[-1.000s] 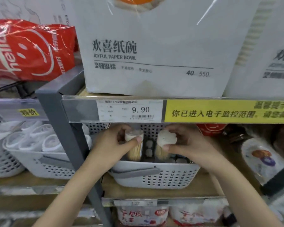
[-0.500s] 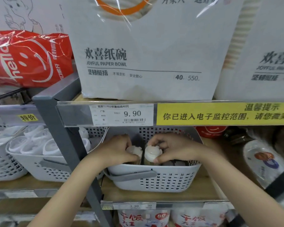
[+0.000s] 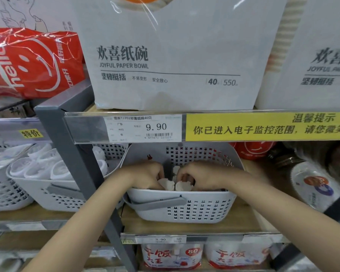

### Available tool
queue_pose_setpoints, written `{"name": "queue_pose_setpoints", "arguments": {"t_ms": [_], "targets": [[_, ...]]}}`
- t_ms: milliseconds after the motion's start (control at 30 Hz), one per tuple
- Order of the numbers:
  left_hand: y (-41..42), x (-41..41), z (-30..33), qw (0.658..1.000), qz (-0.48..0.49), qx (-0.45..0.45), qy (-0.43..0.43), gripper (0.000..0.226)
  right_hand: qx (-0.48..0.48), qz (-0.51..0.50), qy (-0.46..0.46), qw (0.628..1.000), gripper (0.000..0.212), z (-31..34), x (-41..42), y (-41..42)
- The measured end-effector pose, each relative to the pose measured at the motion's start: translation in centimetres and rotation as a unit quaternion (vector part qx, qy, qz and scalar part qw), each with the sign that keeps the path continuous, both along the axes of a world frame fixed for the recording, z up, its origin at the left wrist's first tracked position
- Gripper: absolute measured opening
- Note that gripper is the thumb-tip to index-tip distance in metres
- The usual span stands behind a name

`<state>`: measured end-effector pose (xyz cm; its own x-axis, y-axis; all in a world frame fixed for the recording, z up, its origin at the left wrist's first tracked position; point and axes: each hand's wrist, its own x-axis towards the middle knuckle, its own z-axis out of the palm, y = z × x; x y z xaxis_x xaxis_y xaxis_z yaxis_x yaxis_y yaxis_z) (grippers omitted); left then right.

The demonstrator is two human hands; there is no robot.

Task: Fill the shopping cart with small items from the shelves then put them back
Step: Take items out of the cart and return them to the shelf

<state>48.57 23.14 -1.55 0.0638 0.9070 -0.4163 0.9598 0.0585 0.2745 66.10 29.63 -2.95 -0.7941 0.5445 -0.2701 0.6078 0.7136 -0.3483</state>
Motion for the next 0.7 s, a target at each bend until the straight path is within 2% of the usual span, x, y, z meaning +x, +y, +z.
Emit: {"name": "queue_pose_setpoints", "arguments": {"t_ms": [233,500,633,700], "targets": [[0.8,0.2,-1.6,0.995,-0.033,-0.071,0.055,0.028,-0.016,0.020,-0.014,1.000,0.025,-0.7,-0.3,0.1],[1.2,-0.1,-2.7,0.996,-0.016,-0.069,0.058,0.030,-0.022,0.031,-0.008,0.999,0.019,-0.9,-0.3,0.2],[1.3,-0.1,-2.8,0.997,0.004,-0.061,0.038,0.031,0.024,0.030,0.006,0.999,0.021,-0.7,-0.2,0.3],[1.3,-0.3,-2.8,0.996,-0.006,-0.063,0.061,0.034,0.069,0.019,0.017,0.997,0.031,-0.6,-0.2,0.3]]}}
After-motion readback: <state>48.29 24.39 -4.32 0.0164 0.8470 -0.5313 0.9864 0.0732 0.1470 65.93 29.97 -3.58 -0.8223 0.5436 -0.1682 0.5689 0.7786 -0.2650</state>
